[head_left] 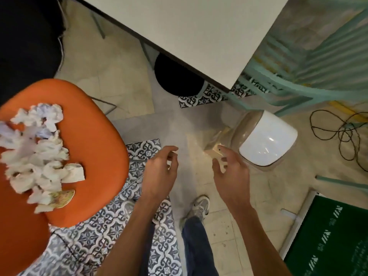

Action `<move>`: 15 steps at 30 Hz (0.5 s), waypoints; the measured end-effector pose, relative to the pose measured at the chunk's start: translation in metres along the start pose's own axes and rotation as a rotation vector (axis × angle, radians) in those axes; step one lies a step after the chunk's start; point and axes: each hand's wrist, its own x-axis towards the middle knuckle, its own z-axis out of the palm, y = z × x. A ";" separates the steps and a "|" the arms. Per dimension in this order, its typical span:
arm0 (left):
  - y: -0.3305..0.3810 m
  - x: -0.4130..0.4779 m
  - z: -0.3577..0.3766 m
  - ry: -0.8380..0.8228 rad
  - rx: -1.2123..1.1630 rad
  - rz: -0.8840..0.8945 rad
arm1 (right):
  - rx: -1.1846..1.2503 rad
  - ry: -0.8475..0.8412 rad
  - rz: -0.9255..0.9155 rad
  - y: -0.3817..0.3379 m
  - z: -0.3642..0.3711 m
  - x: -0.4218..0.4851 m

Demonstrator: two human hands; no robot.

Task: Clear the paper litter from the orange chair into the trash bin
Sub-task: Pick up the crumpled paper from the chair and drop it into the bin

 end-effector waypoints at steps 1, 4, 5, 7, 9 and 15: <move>-0.016 -0.001 -0.021 0.029 0.000 -0.026 | 0.010 -0.024 -0.011 -0.021 0.016 -0.007; -0.061 -0.007 -0.072 0.076 0.002 -0.100 | 0.061 -0.080 -0.077 -0.070 0.058 -0.025; -0.079 -0.011 -0.093 0.094 0.009 -0.125 | 0.086 -0.116 -0.102 -0.089 0.075 -0.031; -0.111 -0.017 -0.129 0.136 0.030 -0.158 | 0.107 -0.183 -0.147 -0.121 0.109 -0.044; -0.143 -0.023 -0.160 0.191 0.072 -0.197 | 0.116 -0.244 -0.180 -0.151 0.140 -0.056; -0.234 -0.032 -0.234 0.261 0.135 -0.299 | 0.104 -0.416 -0.251 -0.227 0.229 -0.084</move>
